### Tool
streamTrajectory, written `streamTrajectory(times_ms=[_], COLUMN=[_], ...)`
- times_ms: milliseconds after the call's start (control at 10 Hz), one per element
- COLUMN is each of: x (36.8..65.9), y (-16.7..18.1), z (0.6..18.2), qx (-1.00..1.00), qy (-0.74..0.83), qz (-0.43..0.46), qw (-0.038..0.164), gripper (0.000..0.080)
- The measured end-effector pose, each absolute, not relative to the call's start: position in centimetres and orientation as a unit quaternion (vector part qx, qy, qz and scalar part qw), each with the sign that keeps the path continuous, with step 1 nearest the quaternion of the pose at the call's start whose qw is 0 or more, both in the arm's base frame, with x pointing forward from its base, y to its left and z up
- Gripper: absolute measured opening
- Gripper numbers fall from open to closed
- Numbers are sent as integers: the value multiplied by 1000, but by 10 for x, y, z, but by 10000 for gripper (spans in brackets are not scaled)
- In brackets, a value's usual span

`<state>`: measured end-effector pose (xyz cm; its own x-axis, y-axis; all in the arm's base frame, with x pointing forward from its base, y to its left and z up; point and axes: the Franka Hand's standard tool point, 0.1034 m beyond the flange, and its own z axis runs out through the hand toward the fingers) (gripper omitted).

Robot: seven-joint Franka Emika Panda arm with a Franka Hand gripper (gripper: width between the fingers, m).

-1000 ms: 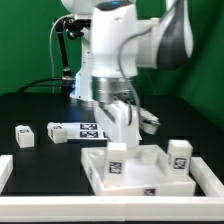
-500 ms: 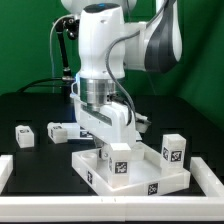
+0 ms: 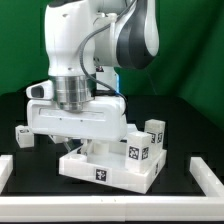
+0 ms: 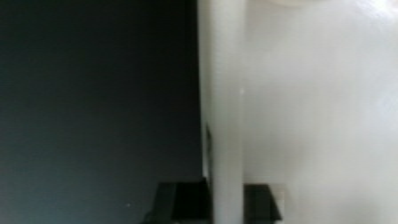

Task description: Assemble square table

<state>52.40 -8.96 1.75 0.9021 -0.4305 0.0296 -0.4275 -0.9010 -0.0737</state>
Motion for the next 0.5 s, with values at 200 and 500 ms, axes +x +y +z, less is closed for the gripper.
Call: streamTrajectory(times_ms=[200,500], x=[527,579], y=[-88,-38], z=[18,35], qx=[-988,-997], qy=[149,-68], qz=[-20,-24], qw=[23,-17], gripper=[63,63])
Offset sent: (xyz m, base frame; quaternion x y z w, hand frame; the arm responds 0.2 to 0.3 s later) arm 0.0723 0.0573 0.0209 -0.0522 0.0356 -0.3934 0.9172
